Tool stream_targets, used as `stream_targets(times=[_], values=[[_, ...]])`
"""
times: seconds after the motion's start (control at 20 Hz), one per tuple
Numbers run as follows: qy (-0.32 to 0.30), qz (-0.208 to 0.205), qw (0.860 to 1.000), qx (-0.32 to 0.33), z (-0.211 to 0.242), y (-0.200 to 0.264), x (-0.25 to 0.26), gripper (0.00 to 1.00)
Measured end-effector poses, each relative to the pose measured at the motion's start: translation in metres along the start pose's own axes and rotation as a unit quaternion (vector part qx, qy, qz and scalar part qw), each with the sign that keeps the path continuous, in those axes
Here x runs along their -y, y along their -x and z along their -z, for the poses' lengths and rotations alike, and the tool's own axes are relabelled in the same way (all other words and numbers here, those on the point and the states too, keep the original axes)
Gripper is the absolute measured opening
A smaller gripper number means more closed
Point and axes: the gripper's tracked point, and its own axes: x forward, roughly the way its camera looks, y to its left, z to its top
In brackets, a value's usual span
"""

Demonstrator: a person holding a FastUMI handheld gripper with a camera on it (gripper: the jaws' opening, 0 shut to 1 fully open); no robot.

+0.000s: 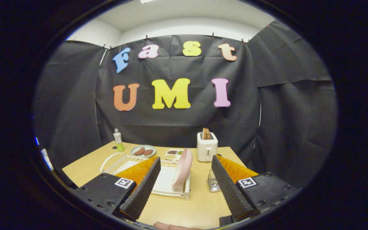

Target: Take the plate from the dish rack, then take the spoon from the basket and place it into the plate.

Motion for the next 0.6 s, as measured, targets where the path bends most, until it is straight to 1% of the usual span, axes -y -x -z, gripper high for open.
stream_targets(times=[0.05, 0.15, 0.25, 0.35, 0.45, 0.6], values=[[0.005, 0.001, 1.0, -0.016, -0.001, -0.02, -0.003, 1.0], [0.014, 0.013, 0.997, -0.069, 0.002, -0.061, -0.001, 1.0], [0.021, 0.036, 0.992, -0.116, -0.001, -0.099, 0.006, 1.0], [0.023, 0.036, 0.986, -0.161, -0.002, -0.13, 0.003, 1.0], [0.032, 0.032, 0.974, -0.224, 0.007, -0.154, 0.002, 1.0], [0.042, 0.06, 0.95, -0.304, 0.015, -0.187, 0.014, 1.0]])
